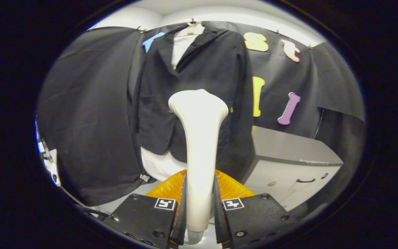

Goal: Iron the clothes twice with a garment steamer, once on the left side and once on the right side.

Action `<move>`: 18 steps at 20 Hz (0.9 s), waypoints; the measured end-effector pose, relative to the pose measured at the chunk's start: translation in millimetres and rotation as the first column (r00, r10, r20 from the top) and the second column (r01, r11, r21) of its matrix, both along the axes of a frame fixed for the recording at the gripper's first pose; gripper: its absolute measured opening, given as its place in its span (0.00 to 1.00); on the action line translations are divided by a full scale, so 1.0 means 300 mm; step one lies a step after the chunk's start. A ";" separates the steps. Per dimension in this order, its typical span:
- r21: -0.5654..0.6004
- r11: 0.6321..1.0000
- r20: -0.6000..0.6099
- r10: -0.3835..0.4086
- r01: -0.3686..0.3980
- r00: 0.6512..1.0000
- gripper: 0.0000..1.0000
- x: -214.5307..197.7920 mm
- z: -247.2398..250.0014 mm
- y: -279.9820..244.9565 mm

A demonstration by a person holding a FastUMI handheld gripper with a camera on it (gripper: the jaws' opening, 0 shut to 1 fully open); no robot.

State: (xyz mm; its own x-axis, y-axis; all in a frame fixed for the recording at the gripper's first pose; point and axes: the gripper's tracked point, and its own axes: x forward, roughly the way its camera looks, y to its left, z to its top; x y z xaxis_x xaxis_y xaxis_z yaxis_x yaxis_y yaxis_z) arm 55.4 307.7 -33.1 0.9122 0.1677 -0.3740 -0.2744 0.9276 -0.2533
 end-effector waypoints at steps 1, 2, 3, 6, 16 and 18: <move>0.016 1.000 0.024 -0.010 0.010 1.000 0.36 0.002 0.032 -0.016; 0.029 0.999 0.050 -0.017 0.016 0.999 0.36 0.006 0.058 -0.037; 0.038 0.999 0.079 -0.024 0.021 0.997 0.36 0.009 0.084 -0.058; 0.011 0.999 0.178 -0.049 0.048 0.983 0.36 0.028 0.169 -0.161; 0.085 0.991 0.244 -0.122 0.104 0.962 0.36 -0.108 0.293 -0.514; 0.102 0.986 0.217 -0.149 0.130 0.965 0.36 -0.128 0.282 -0.599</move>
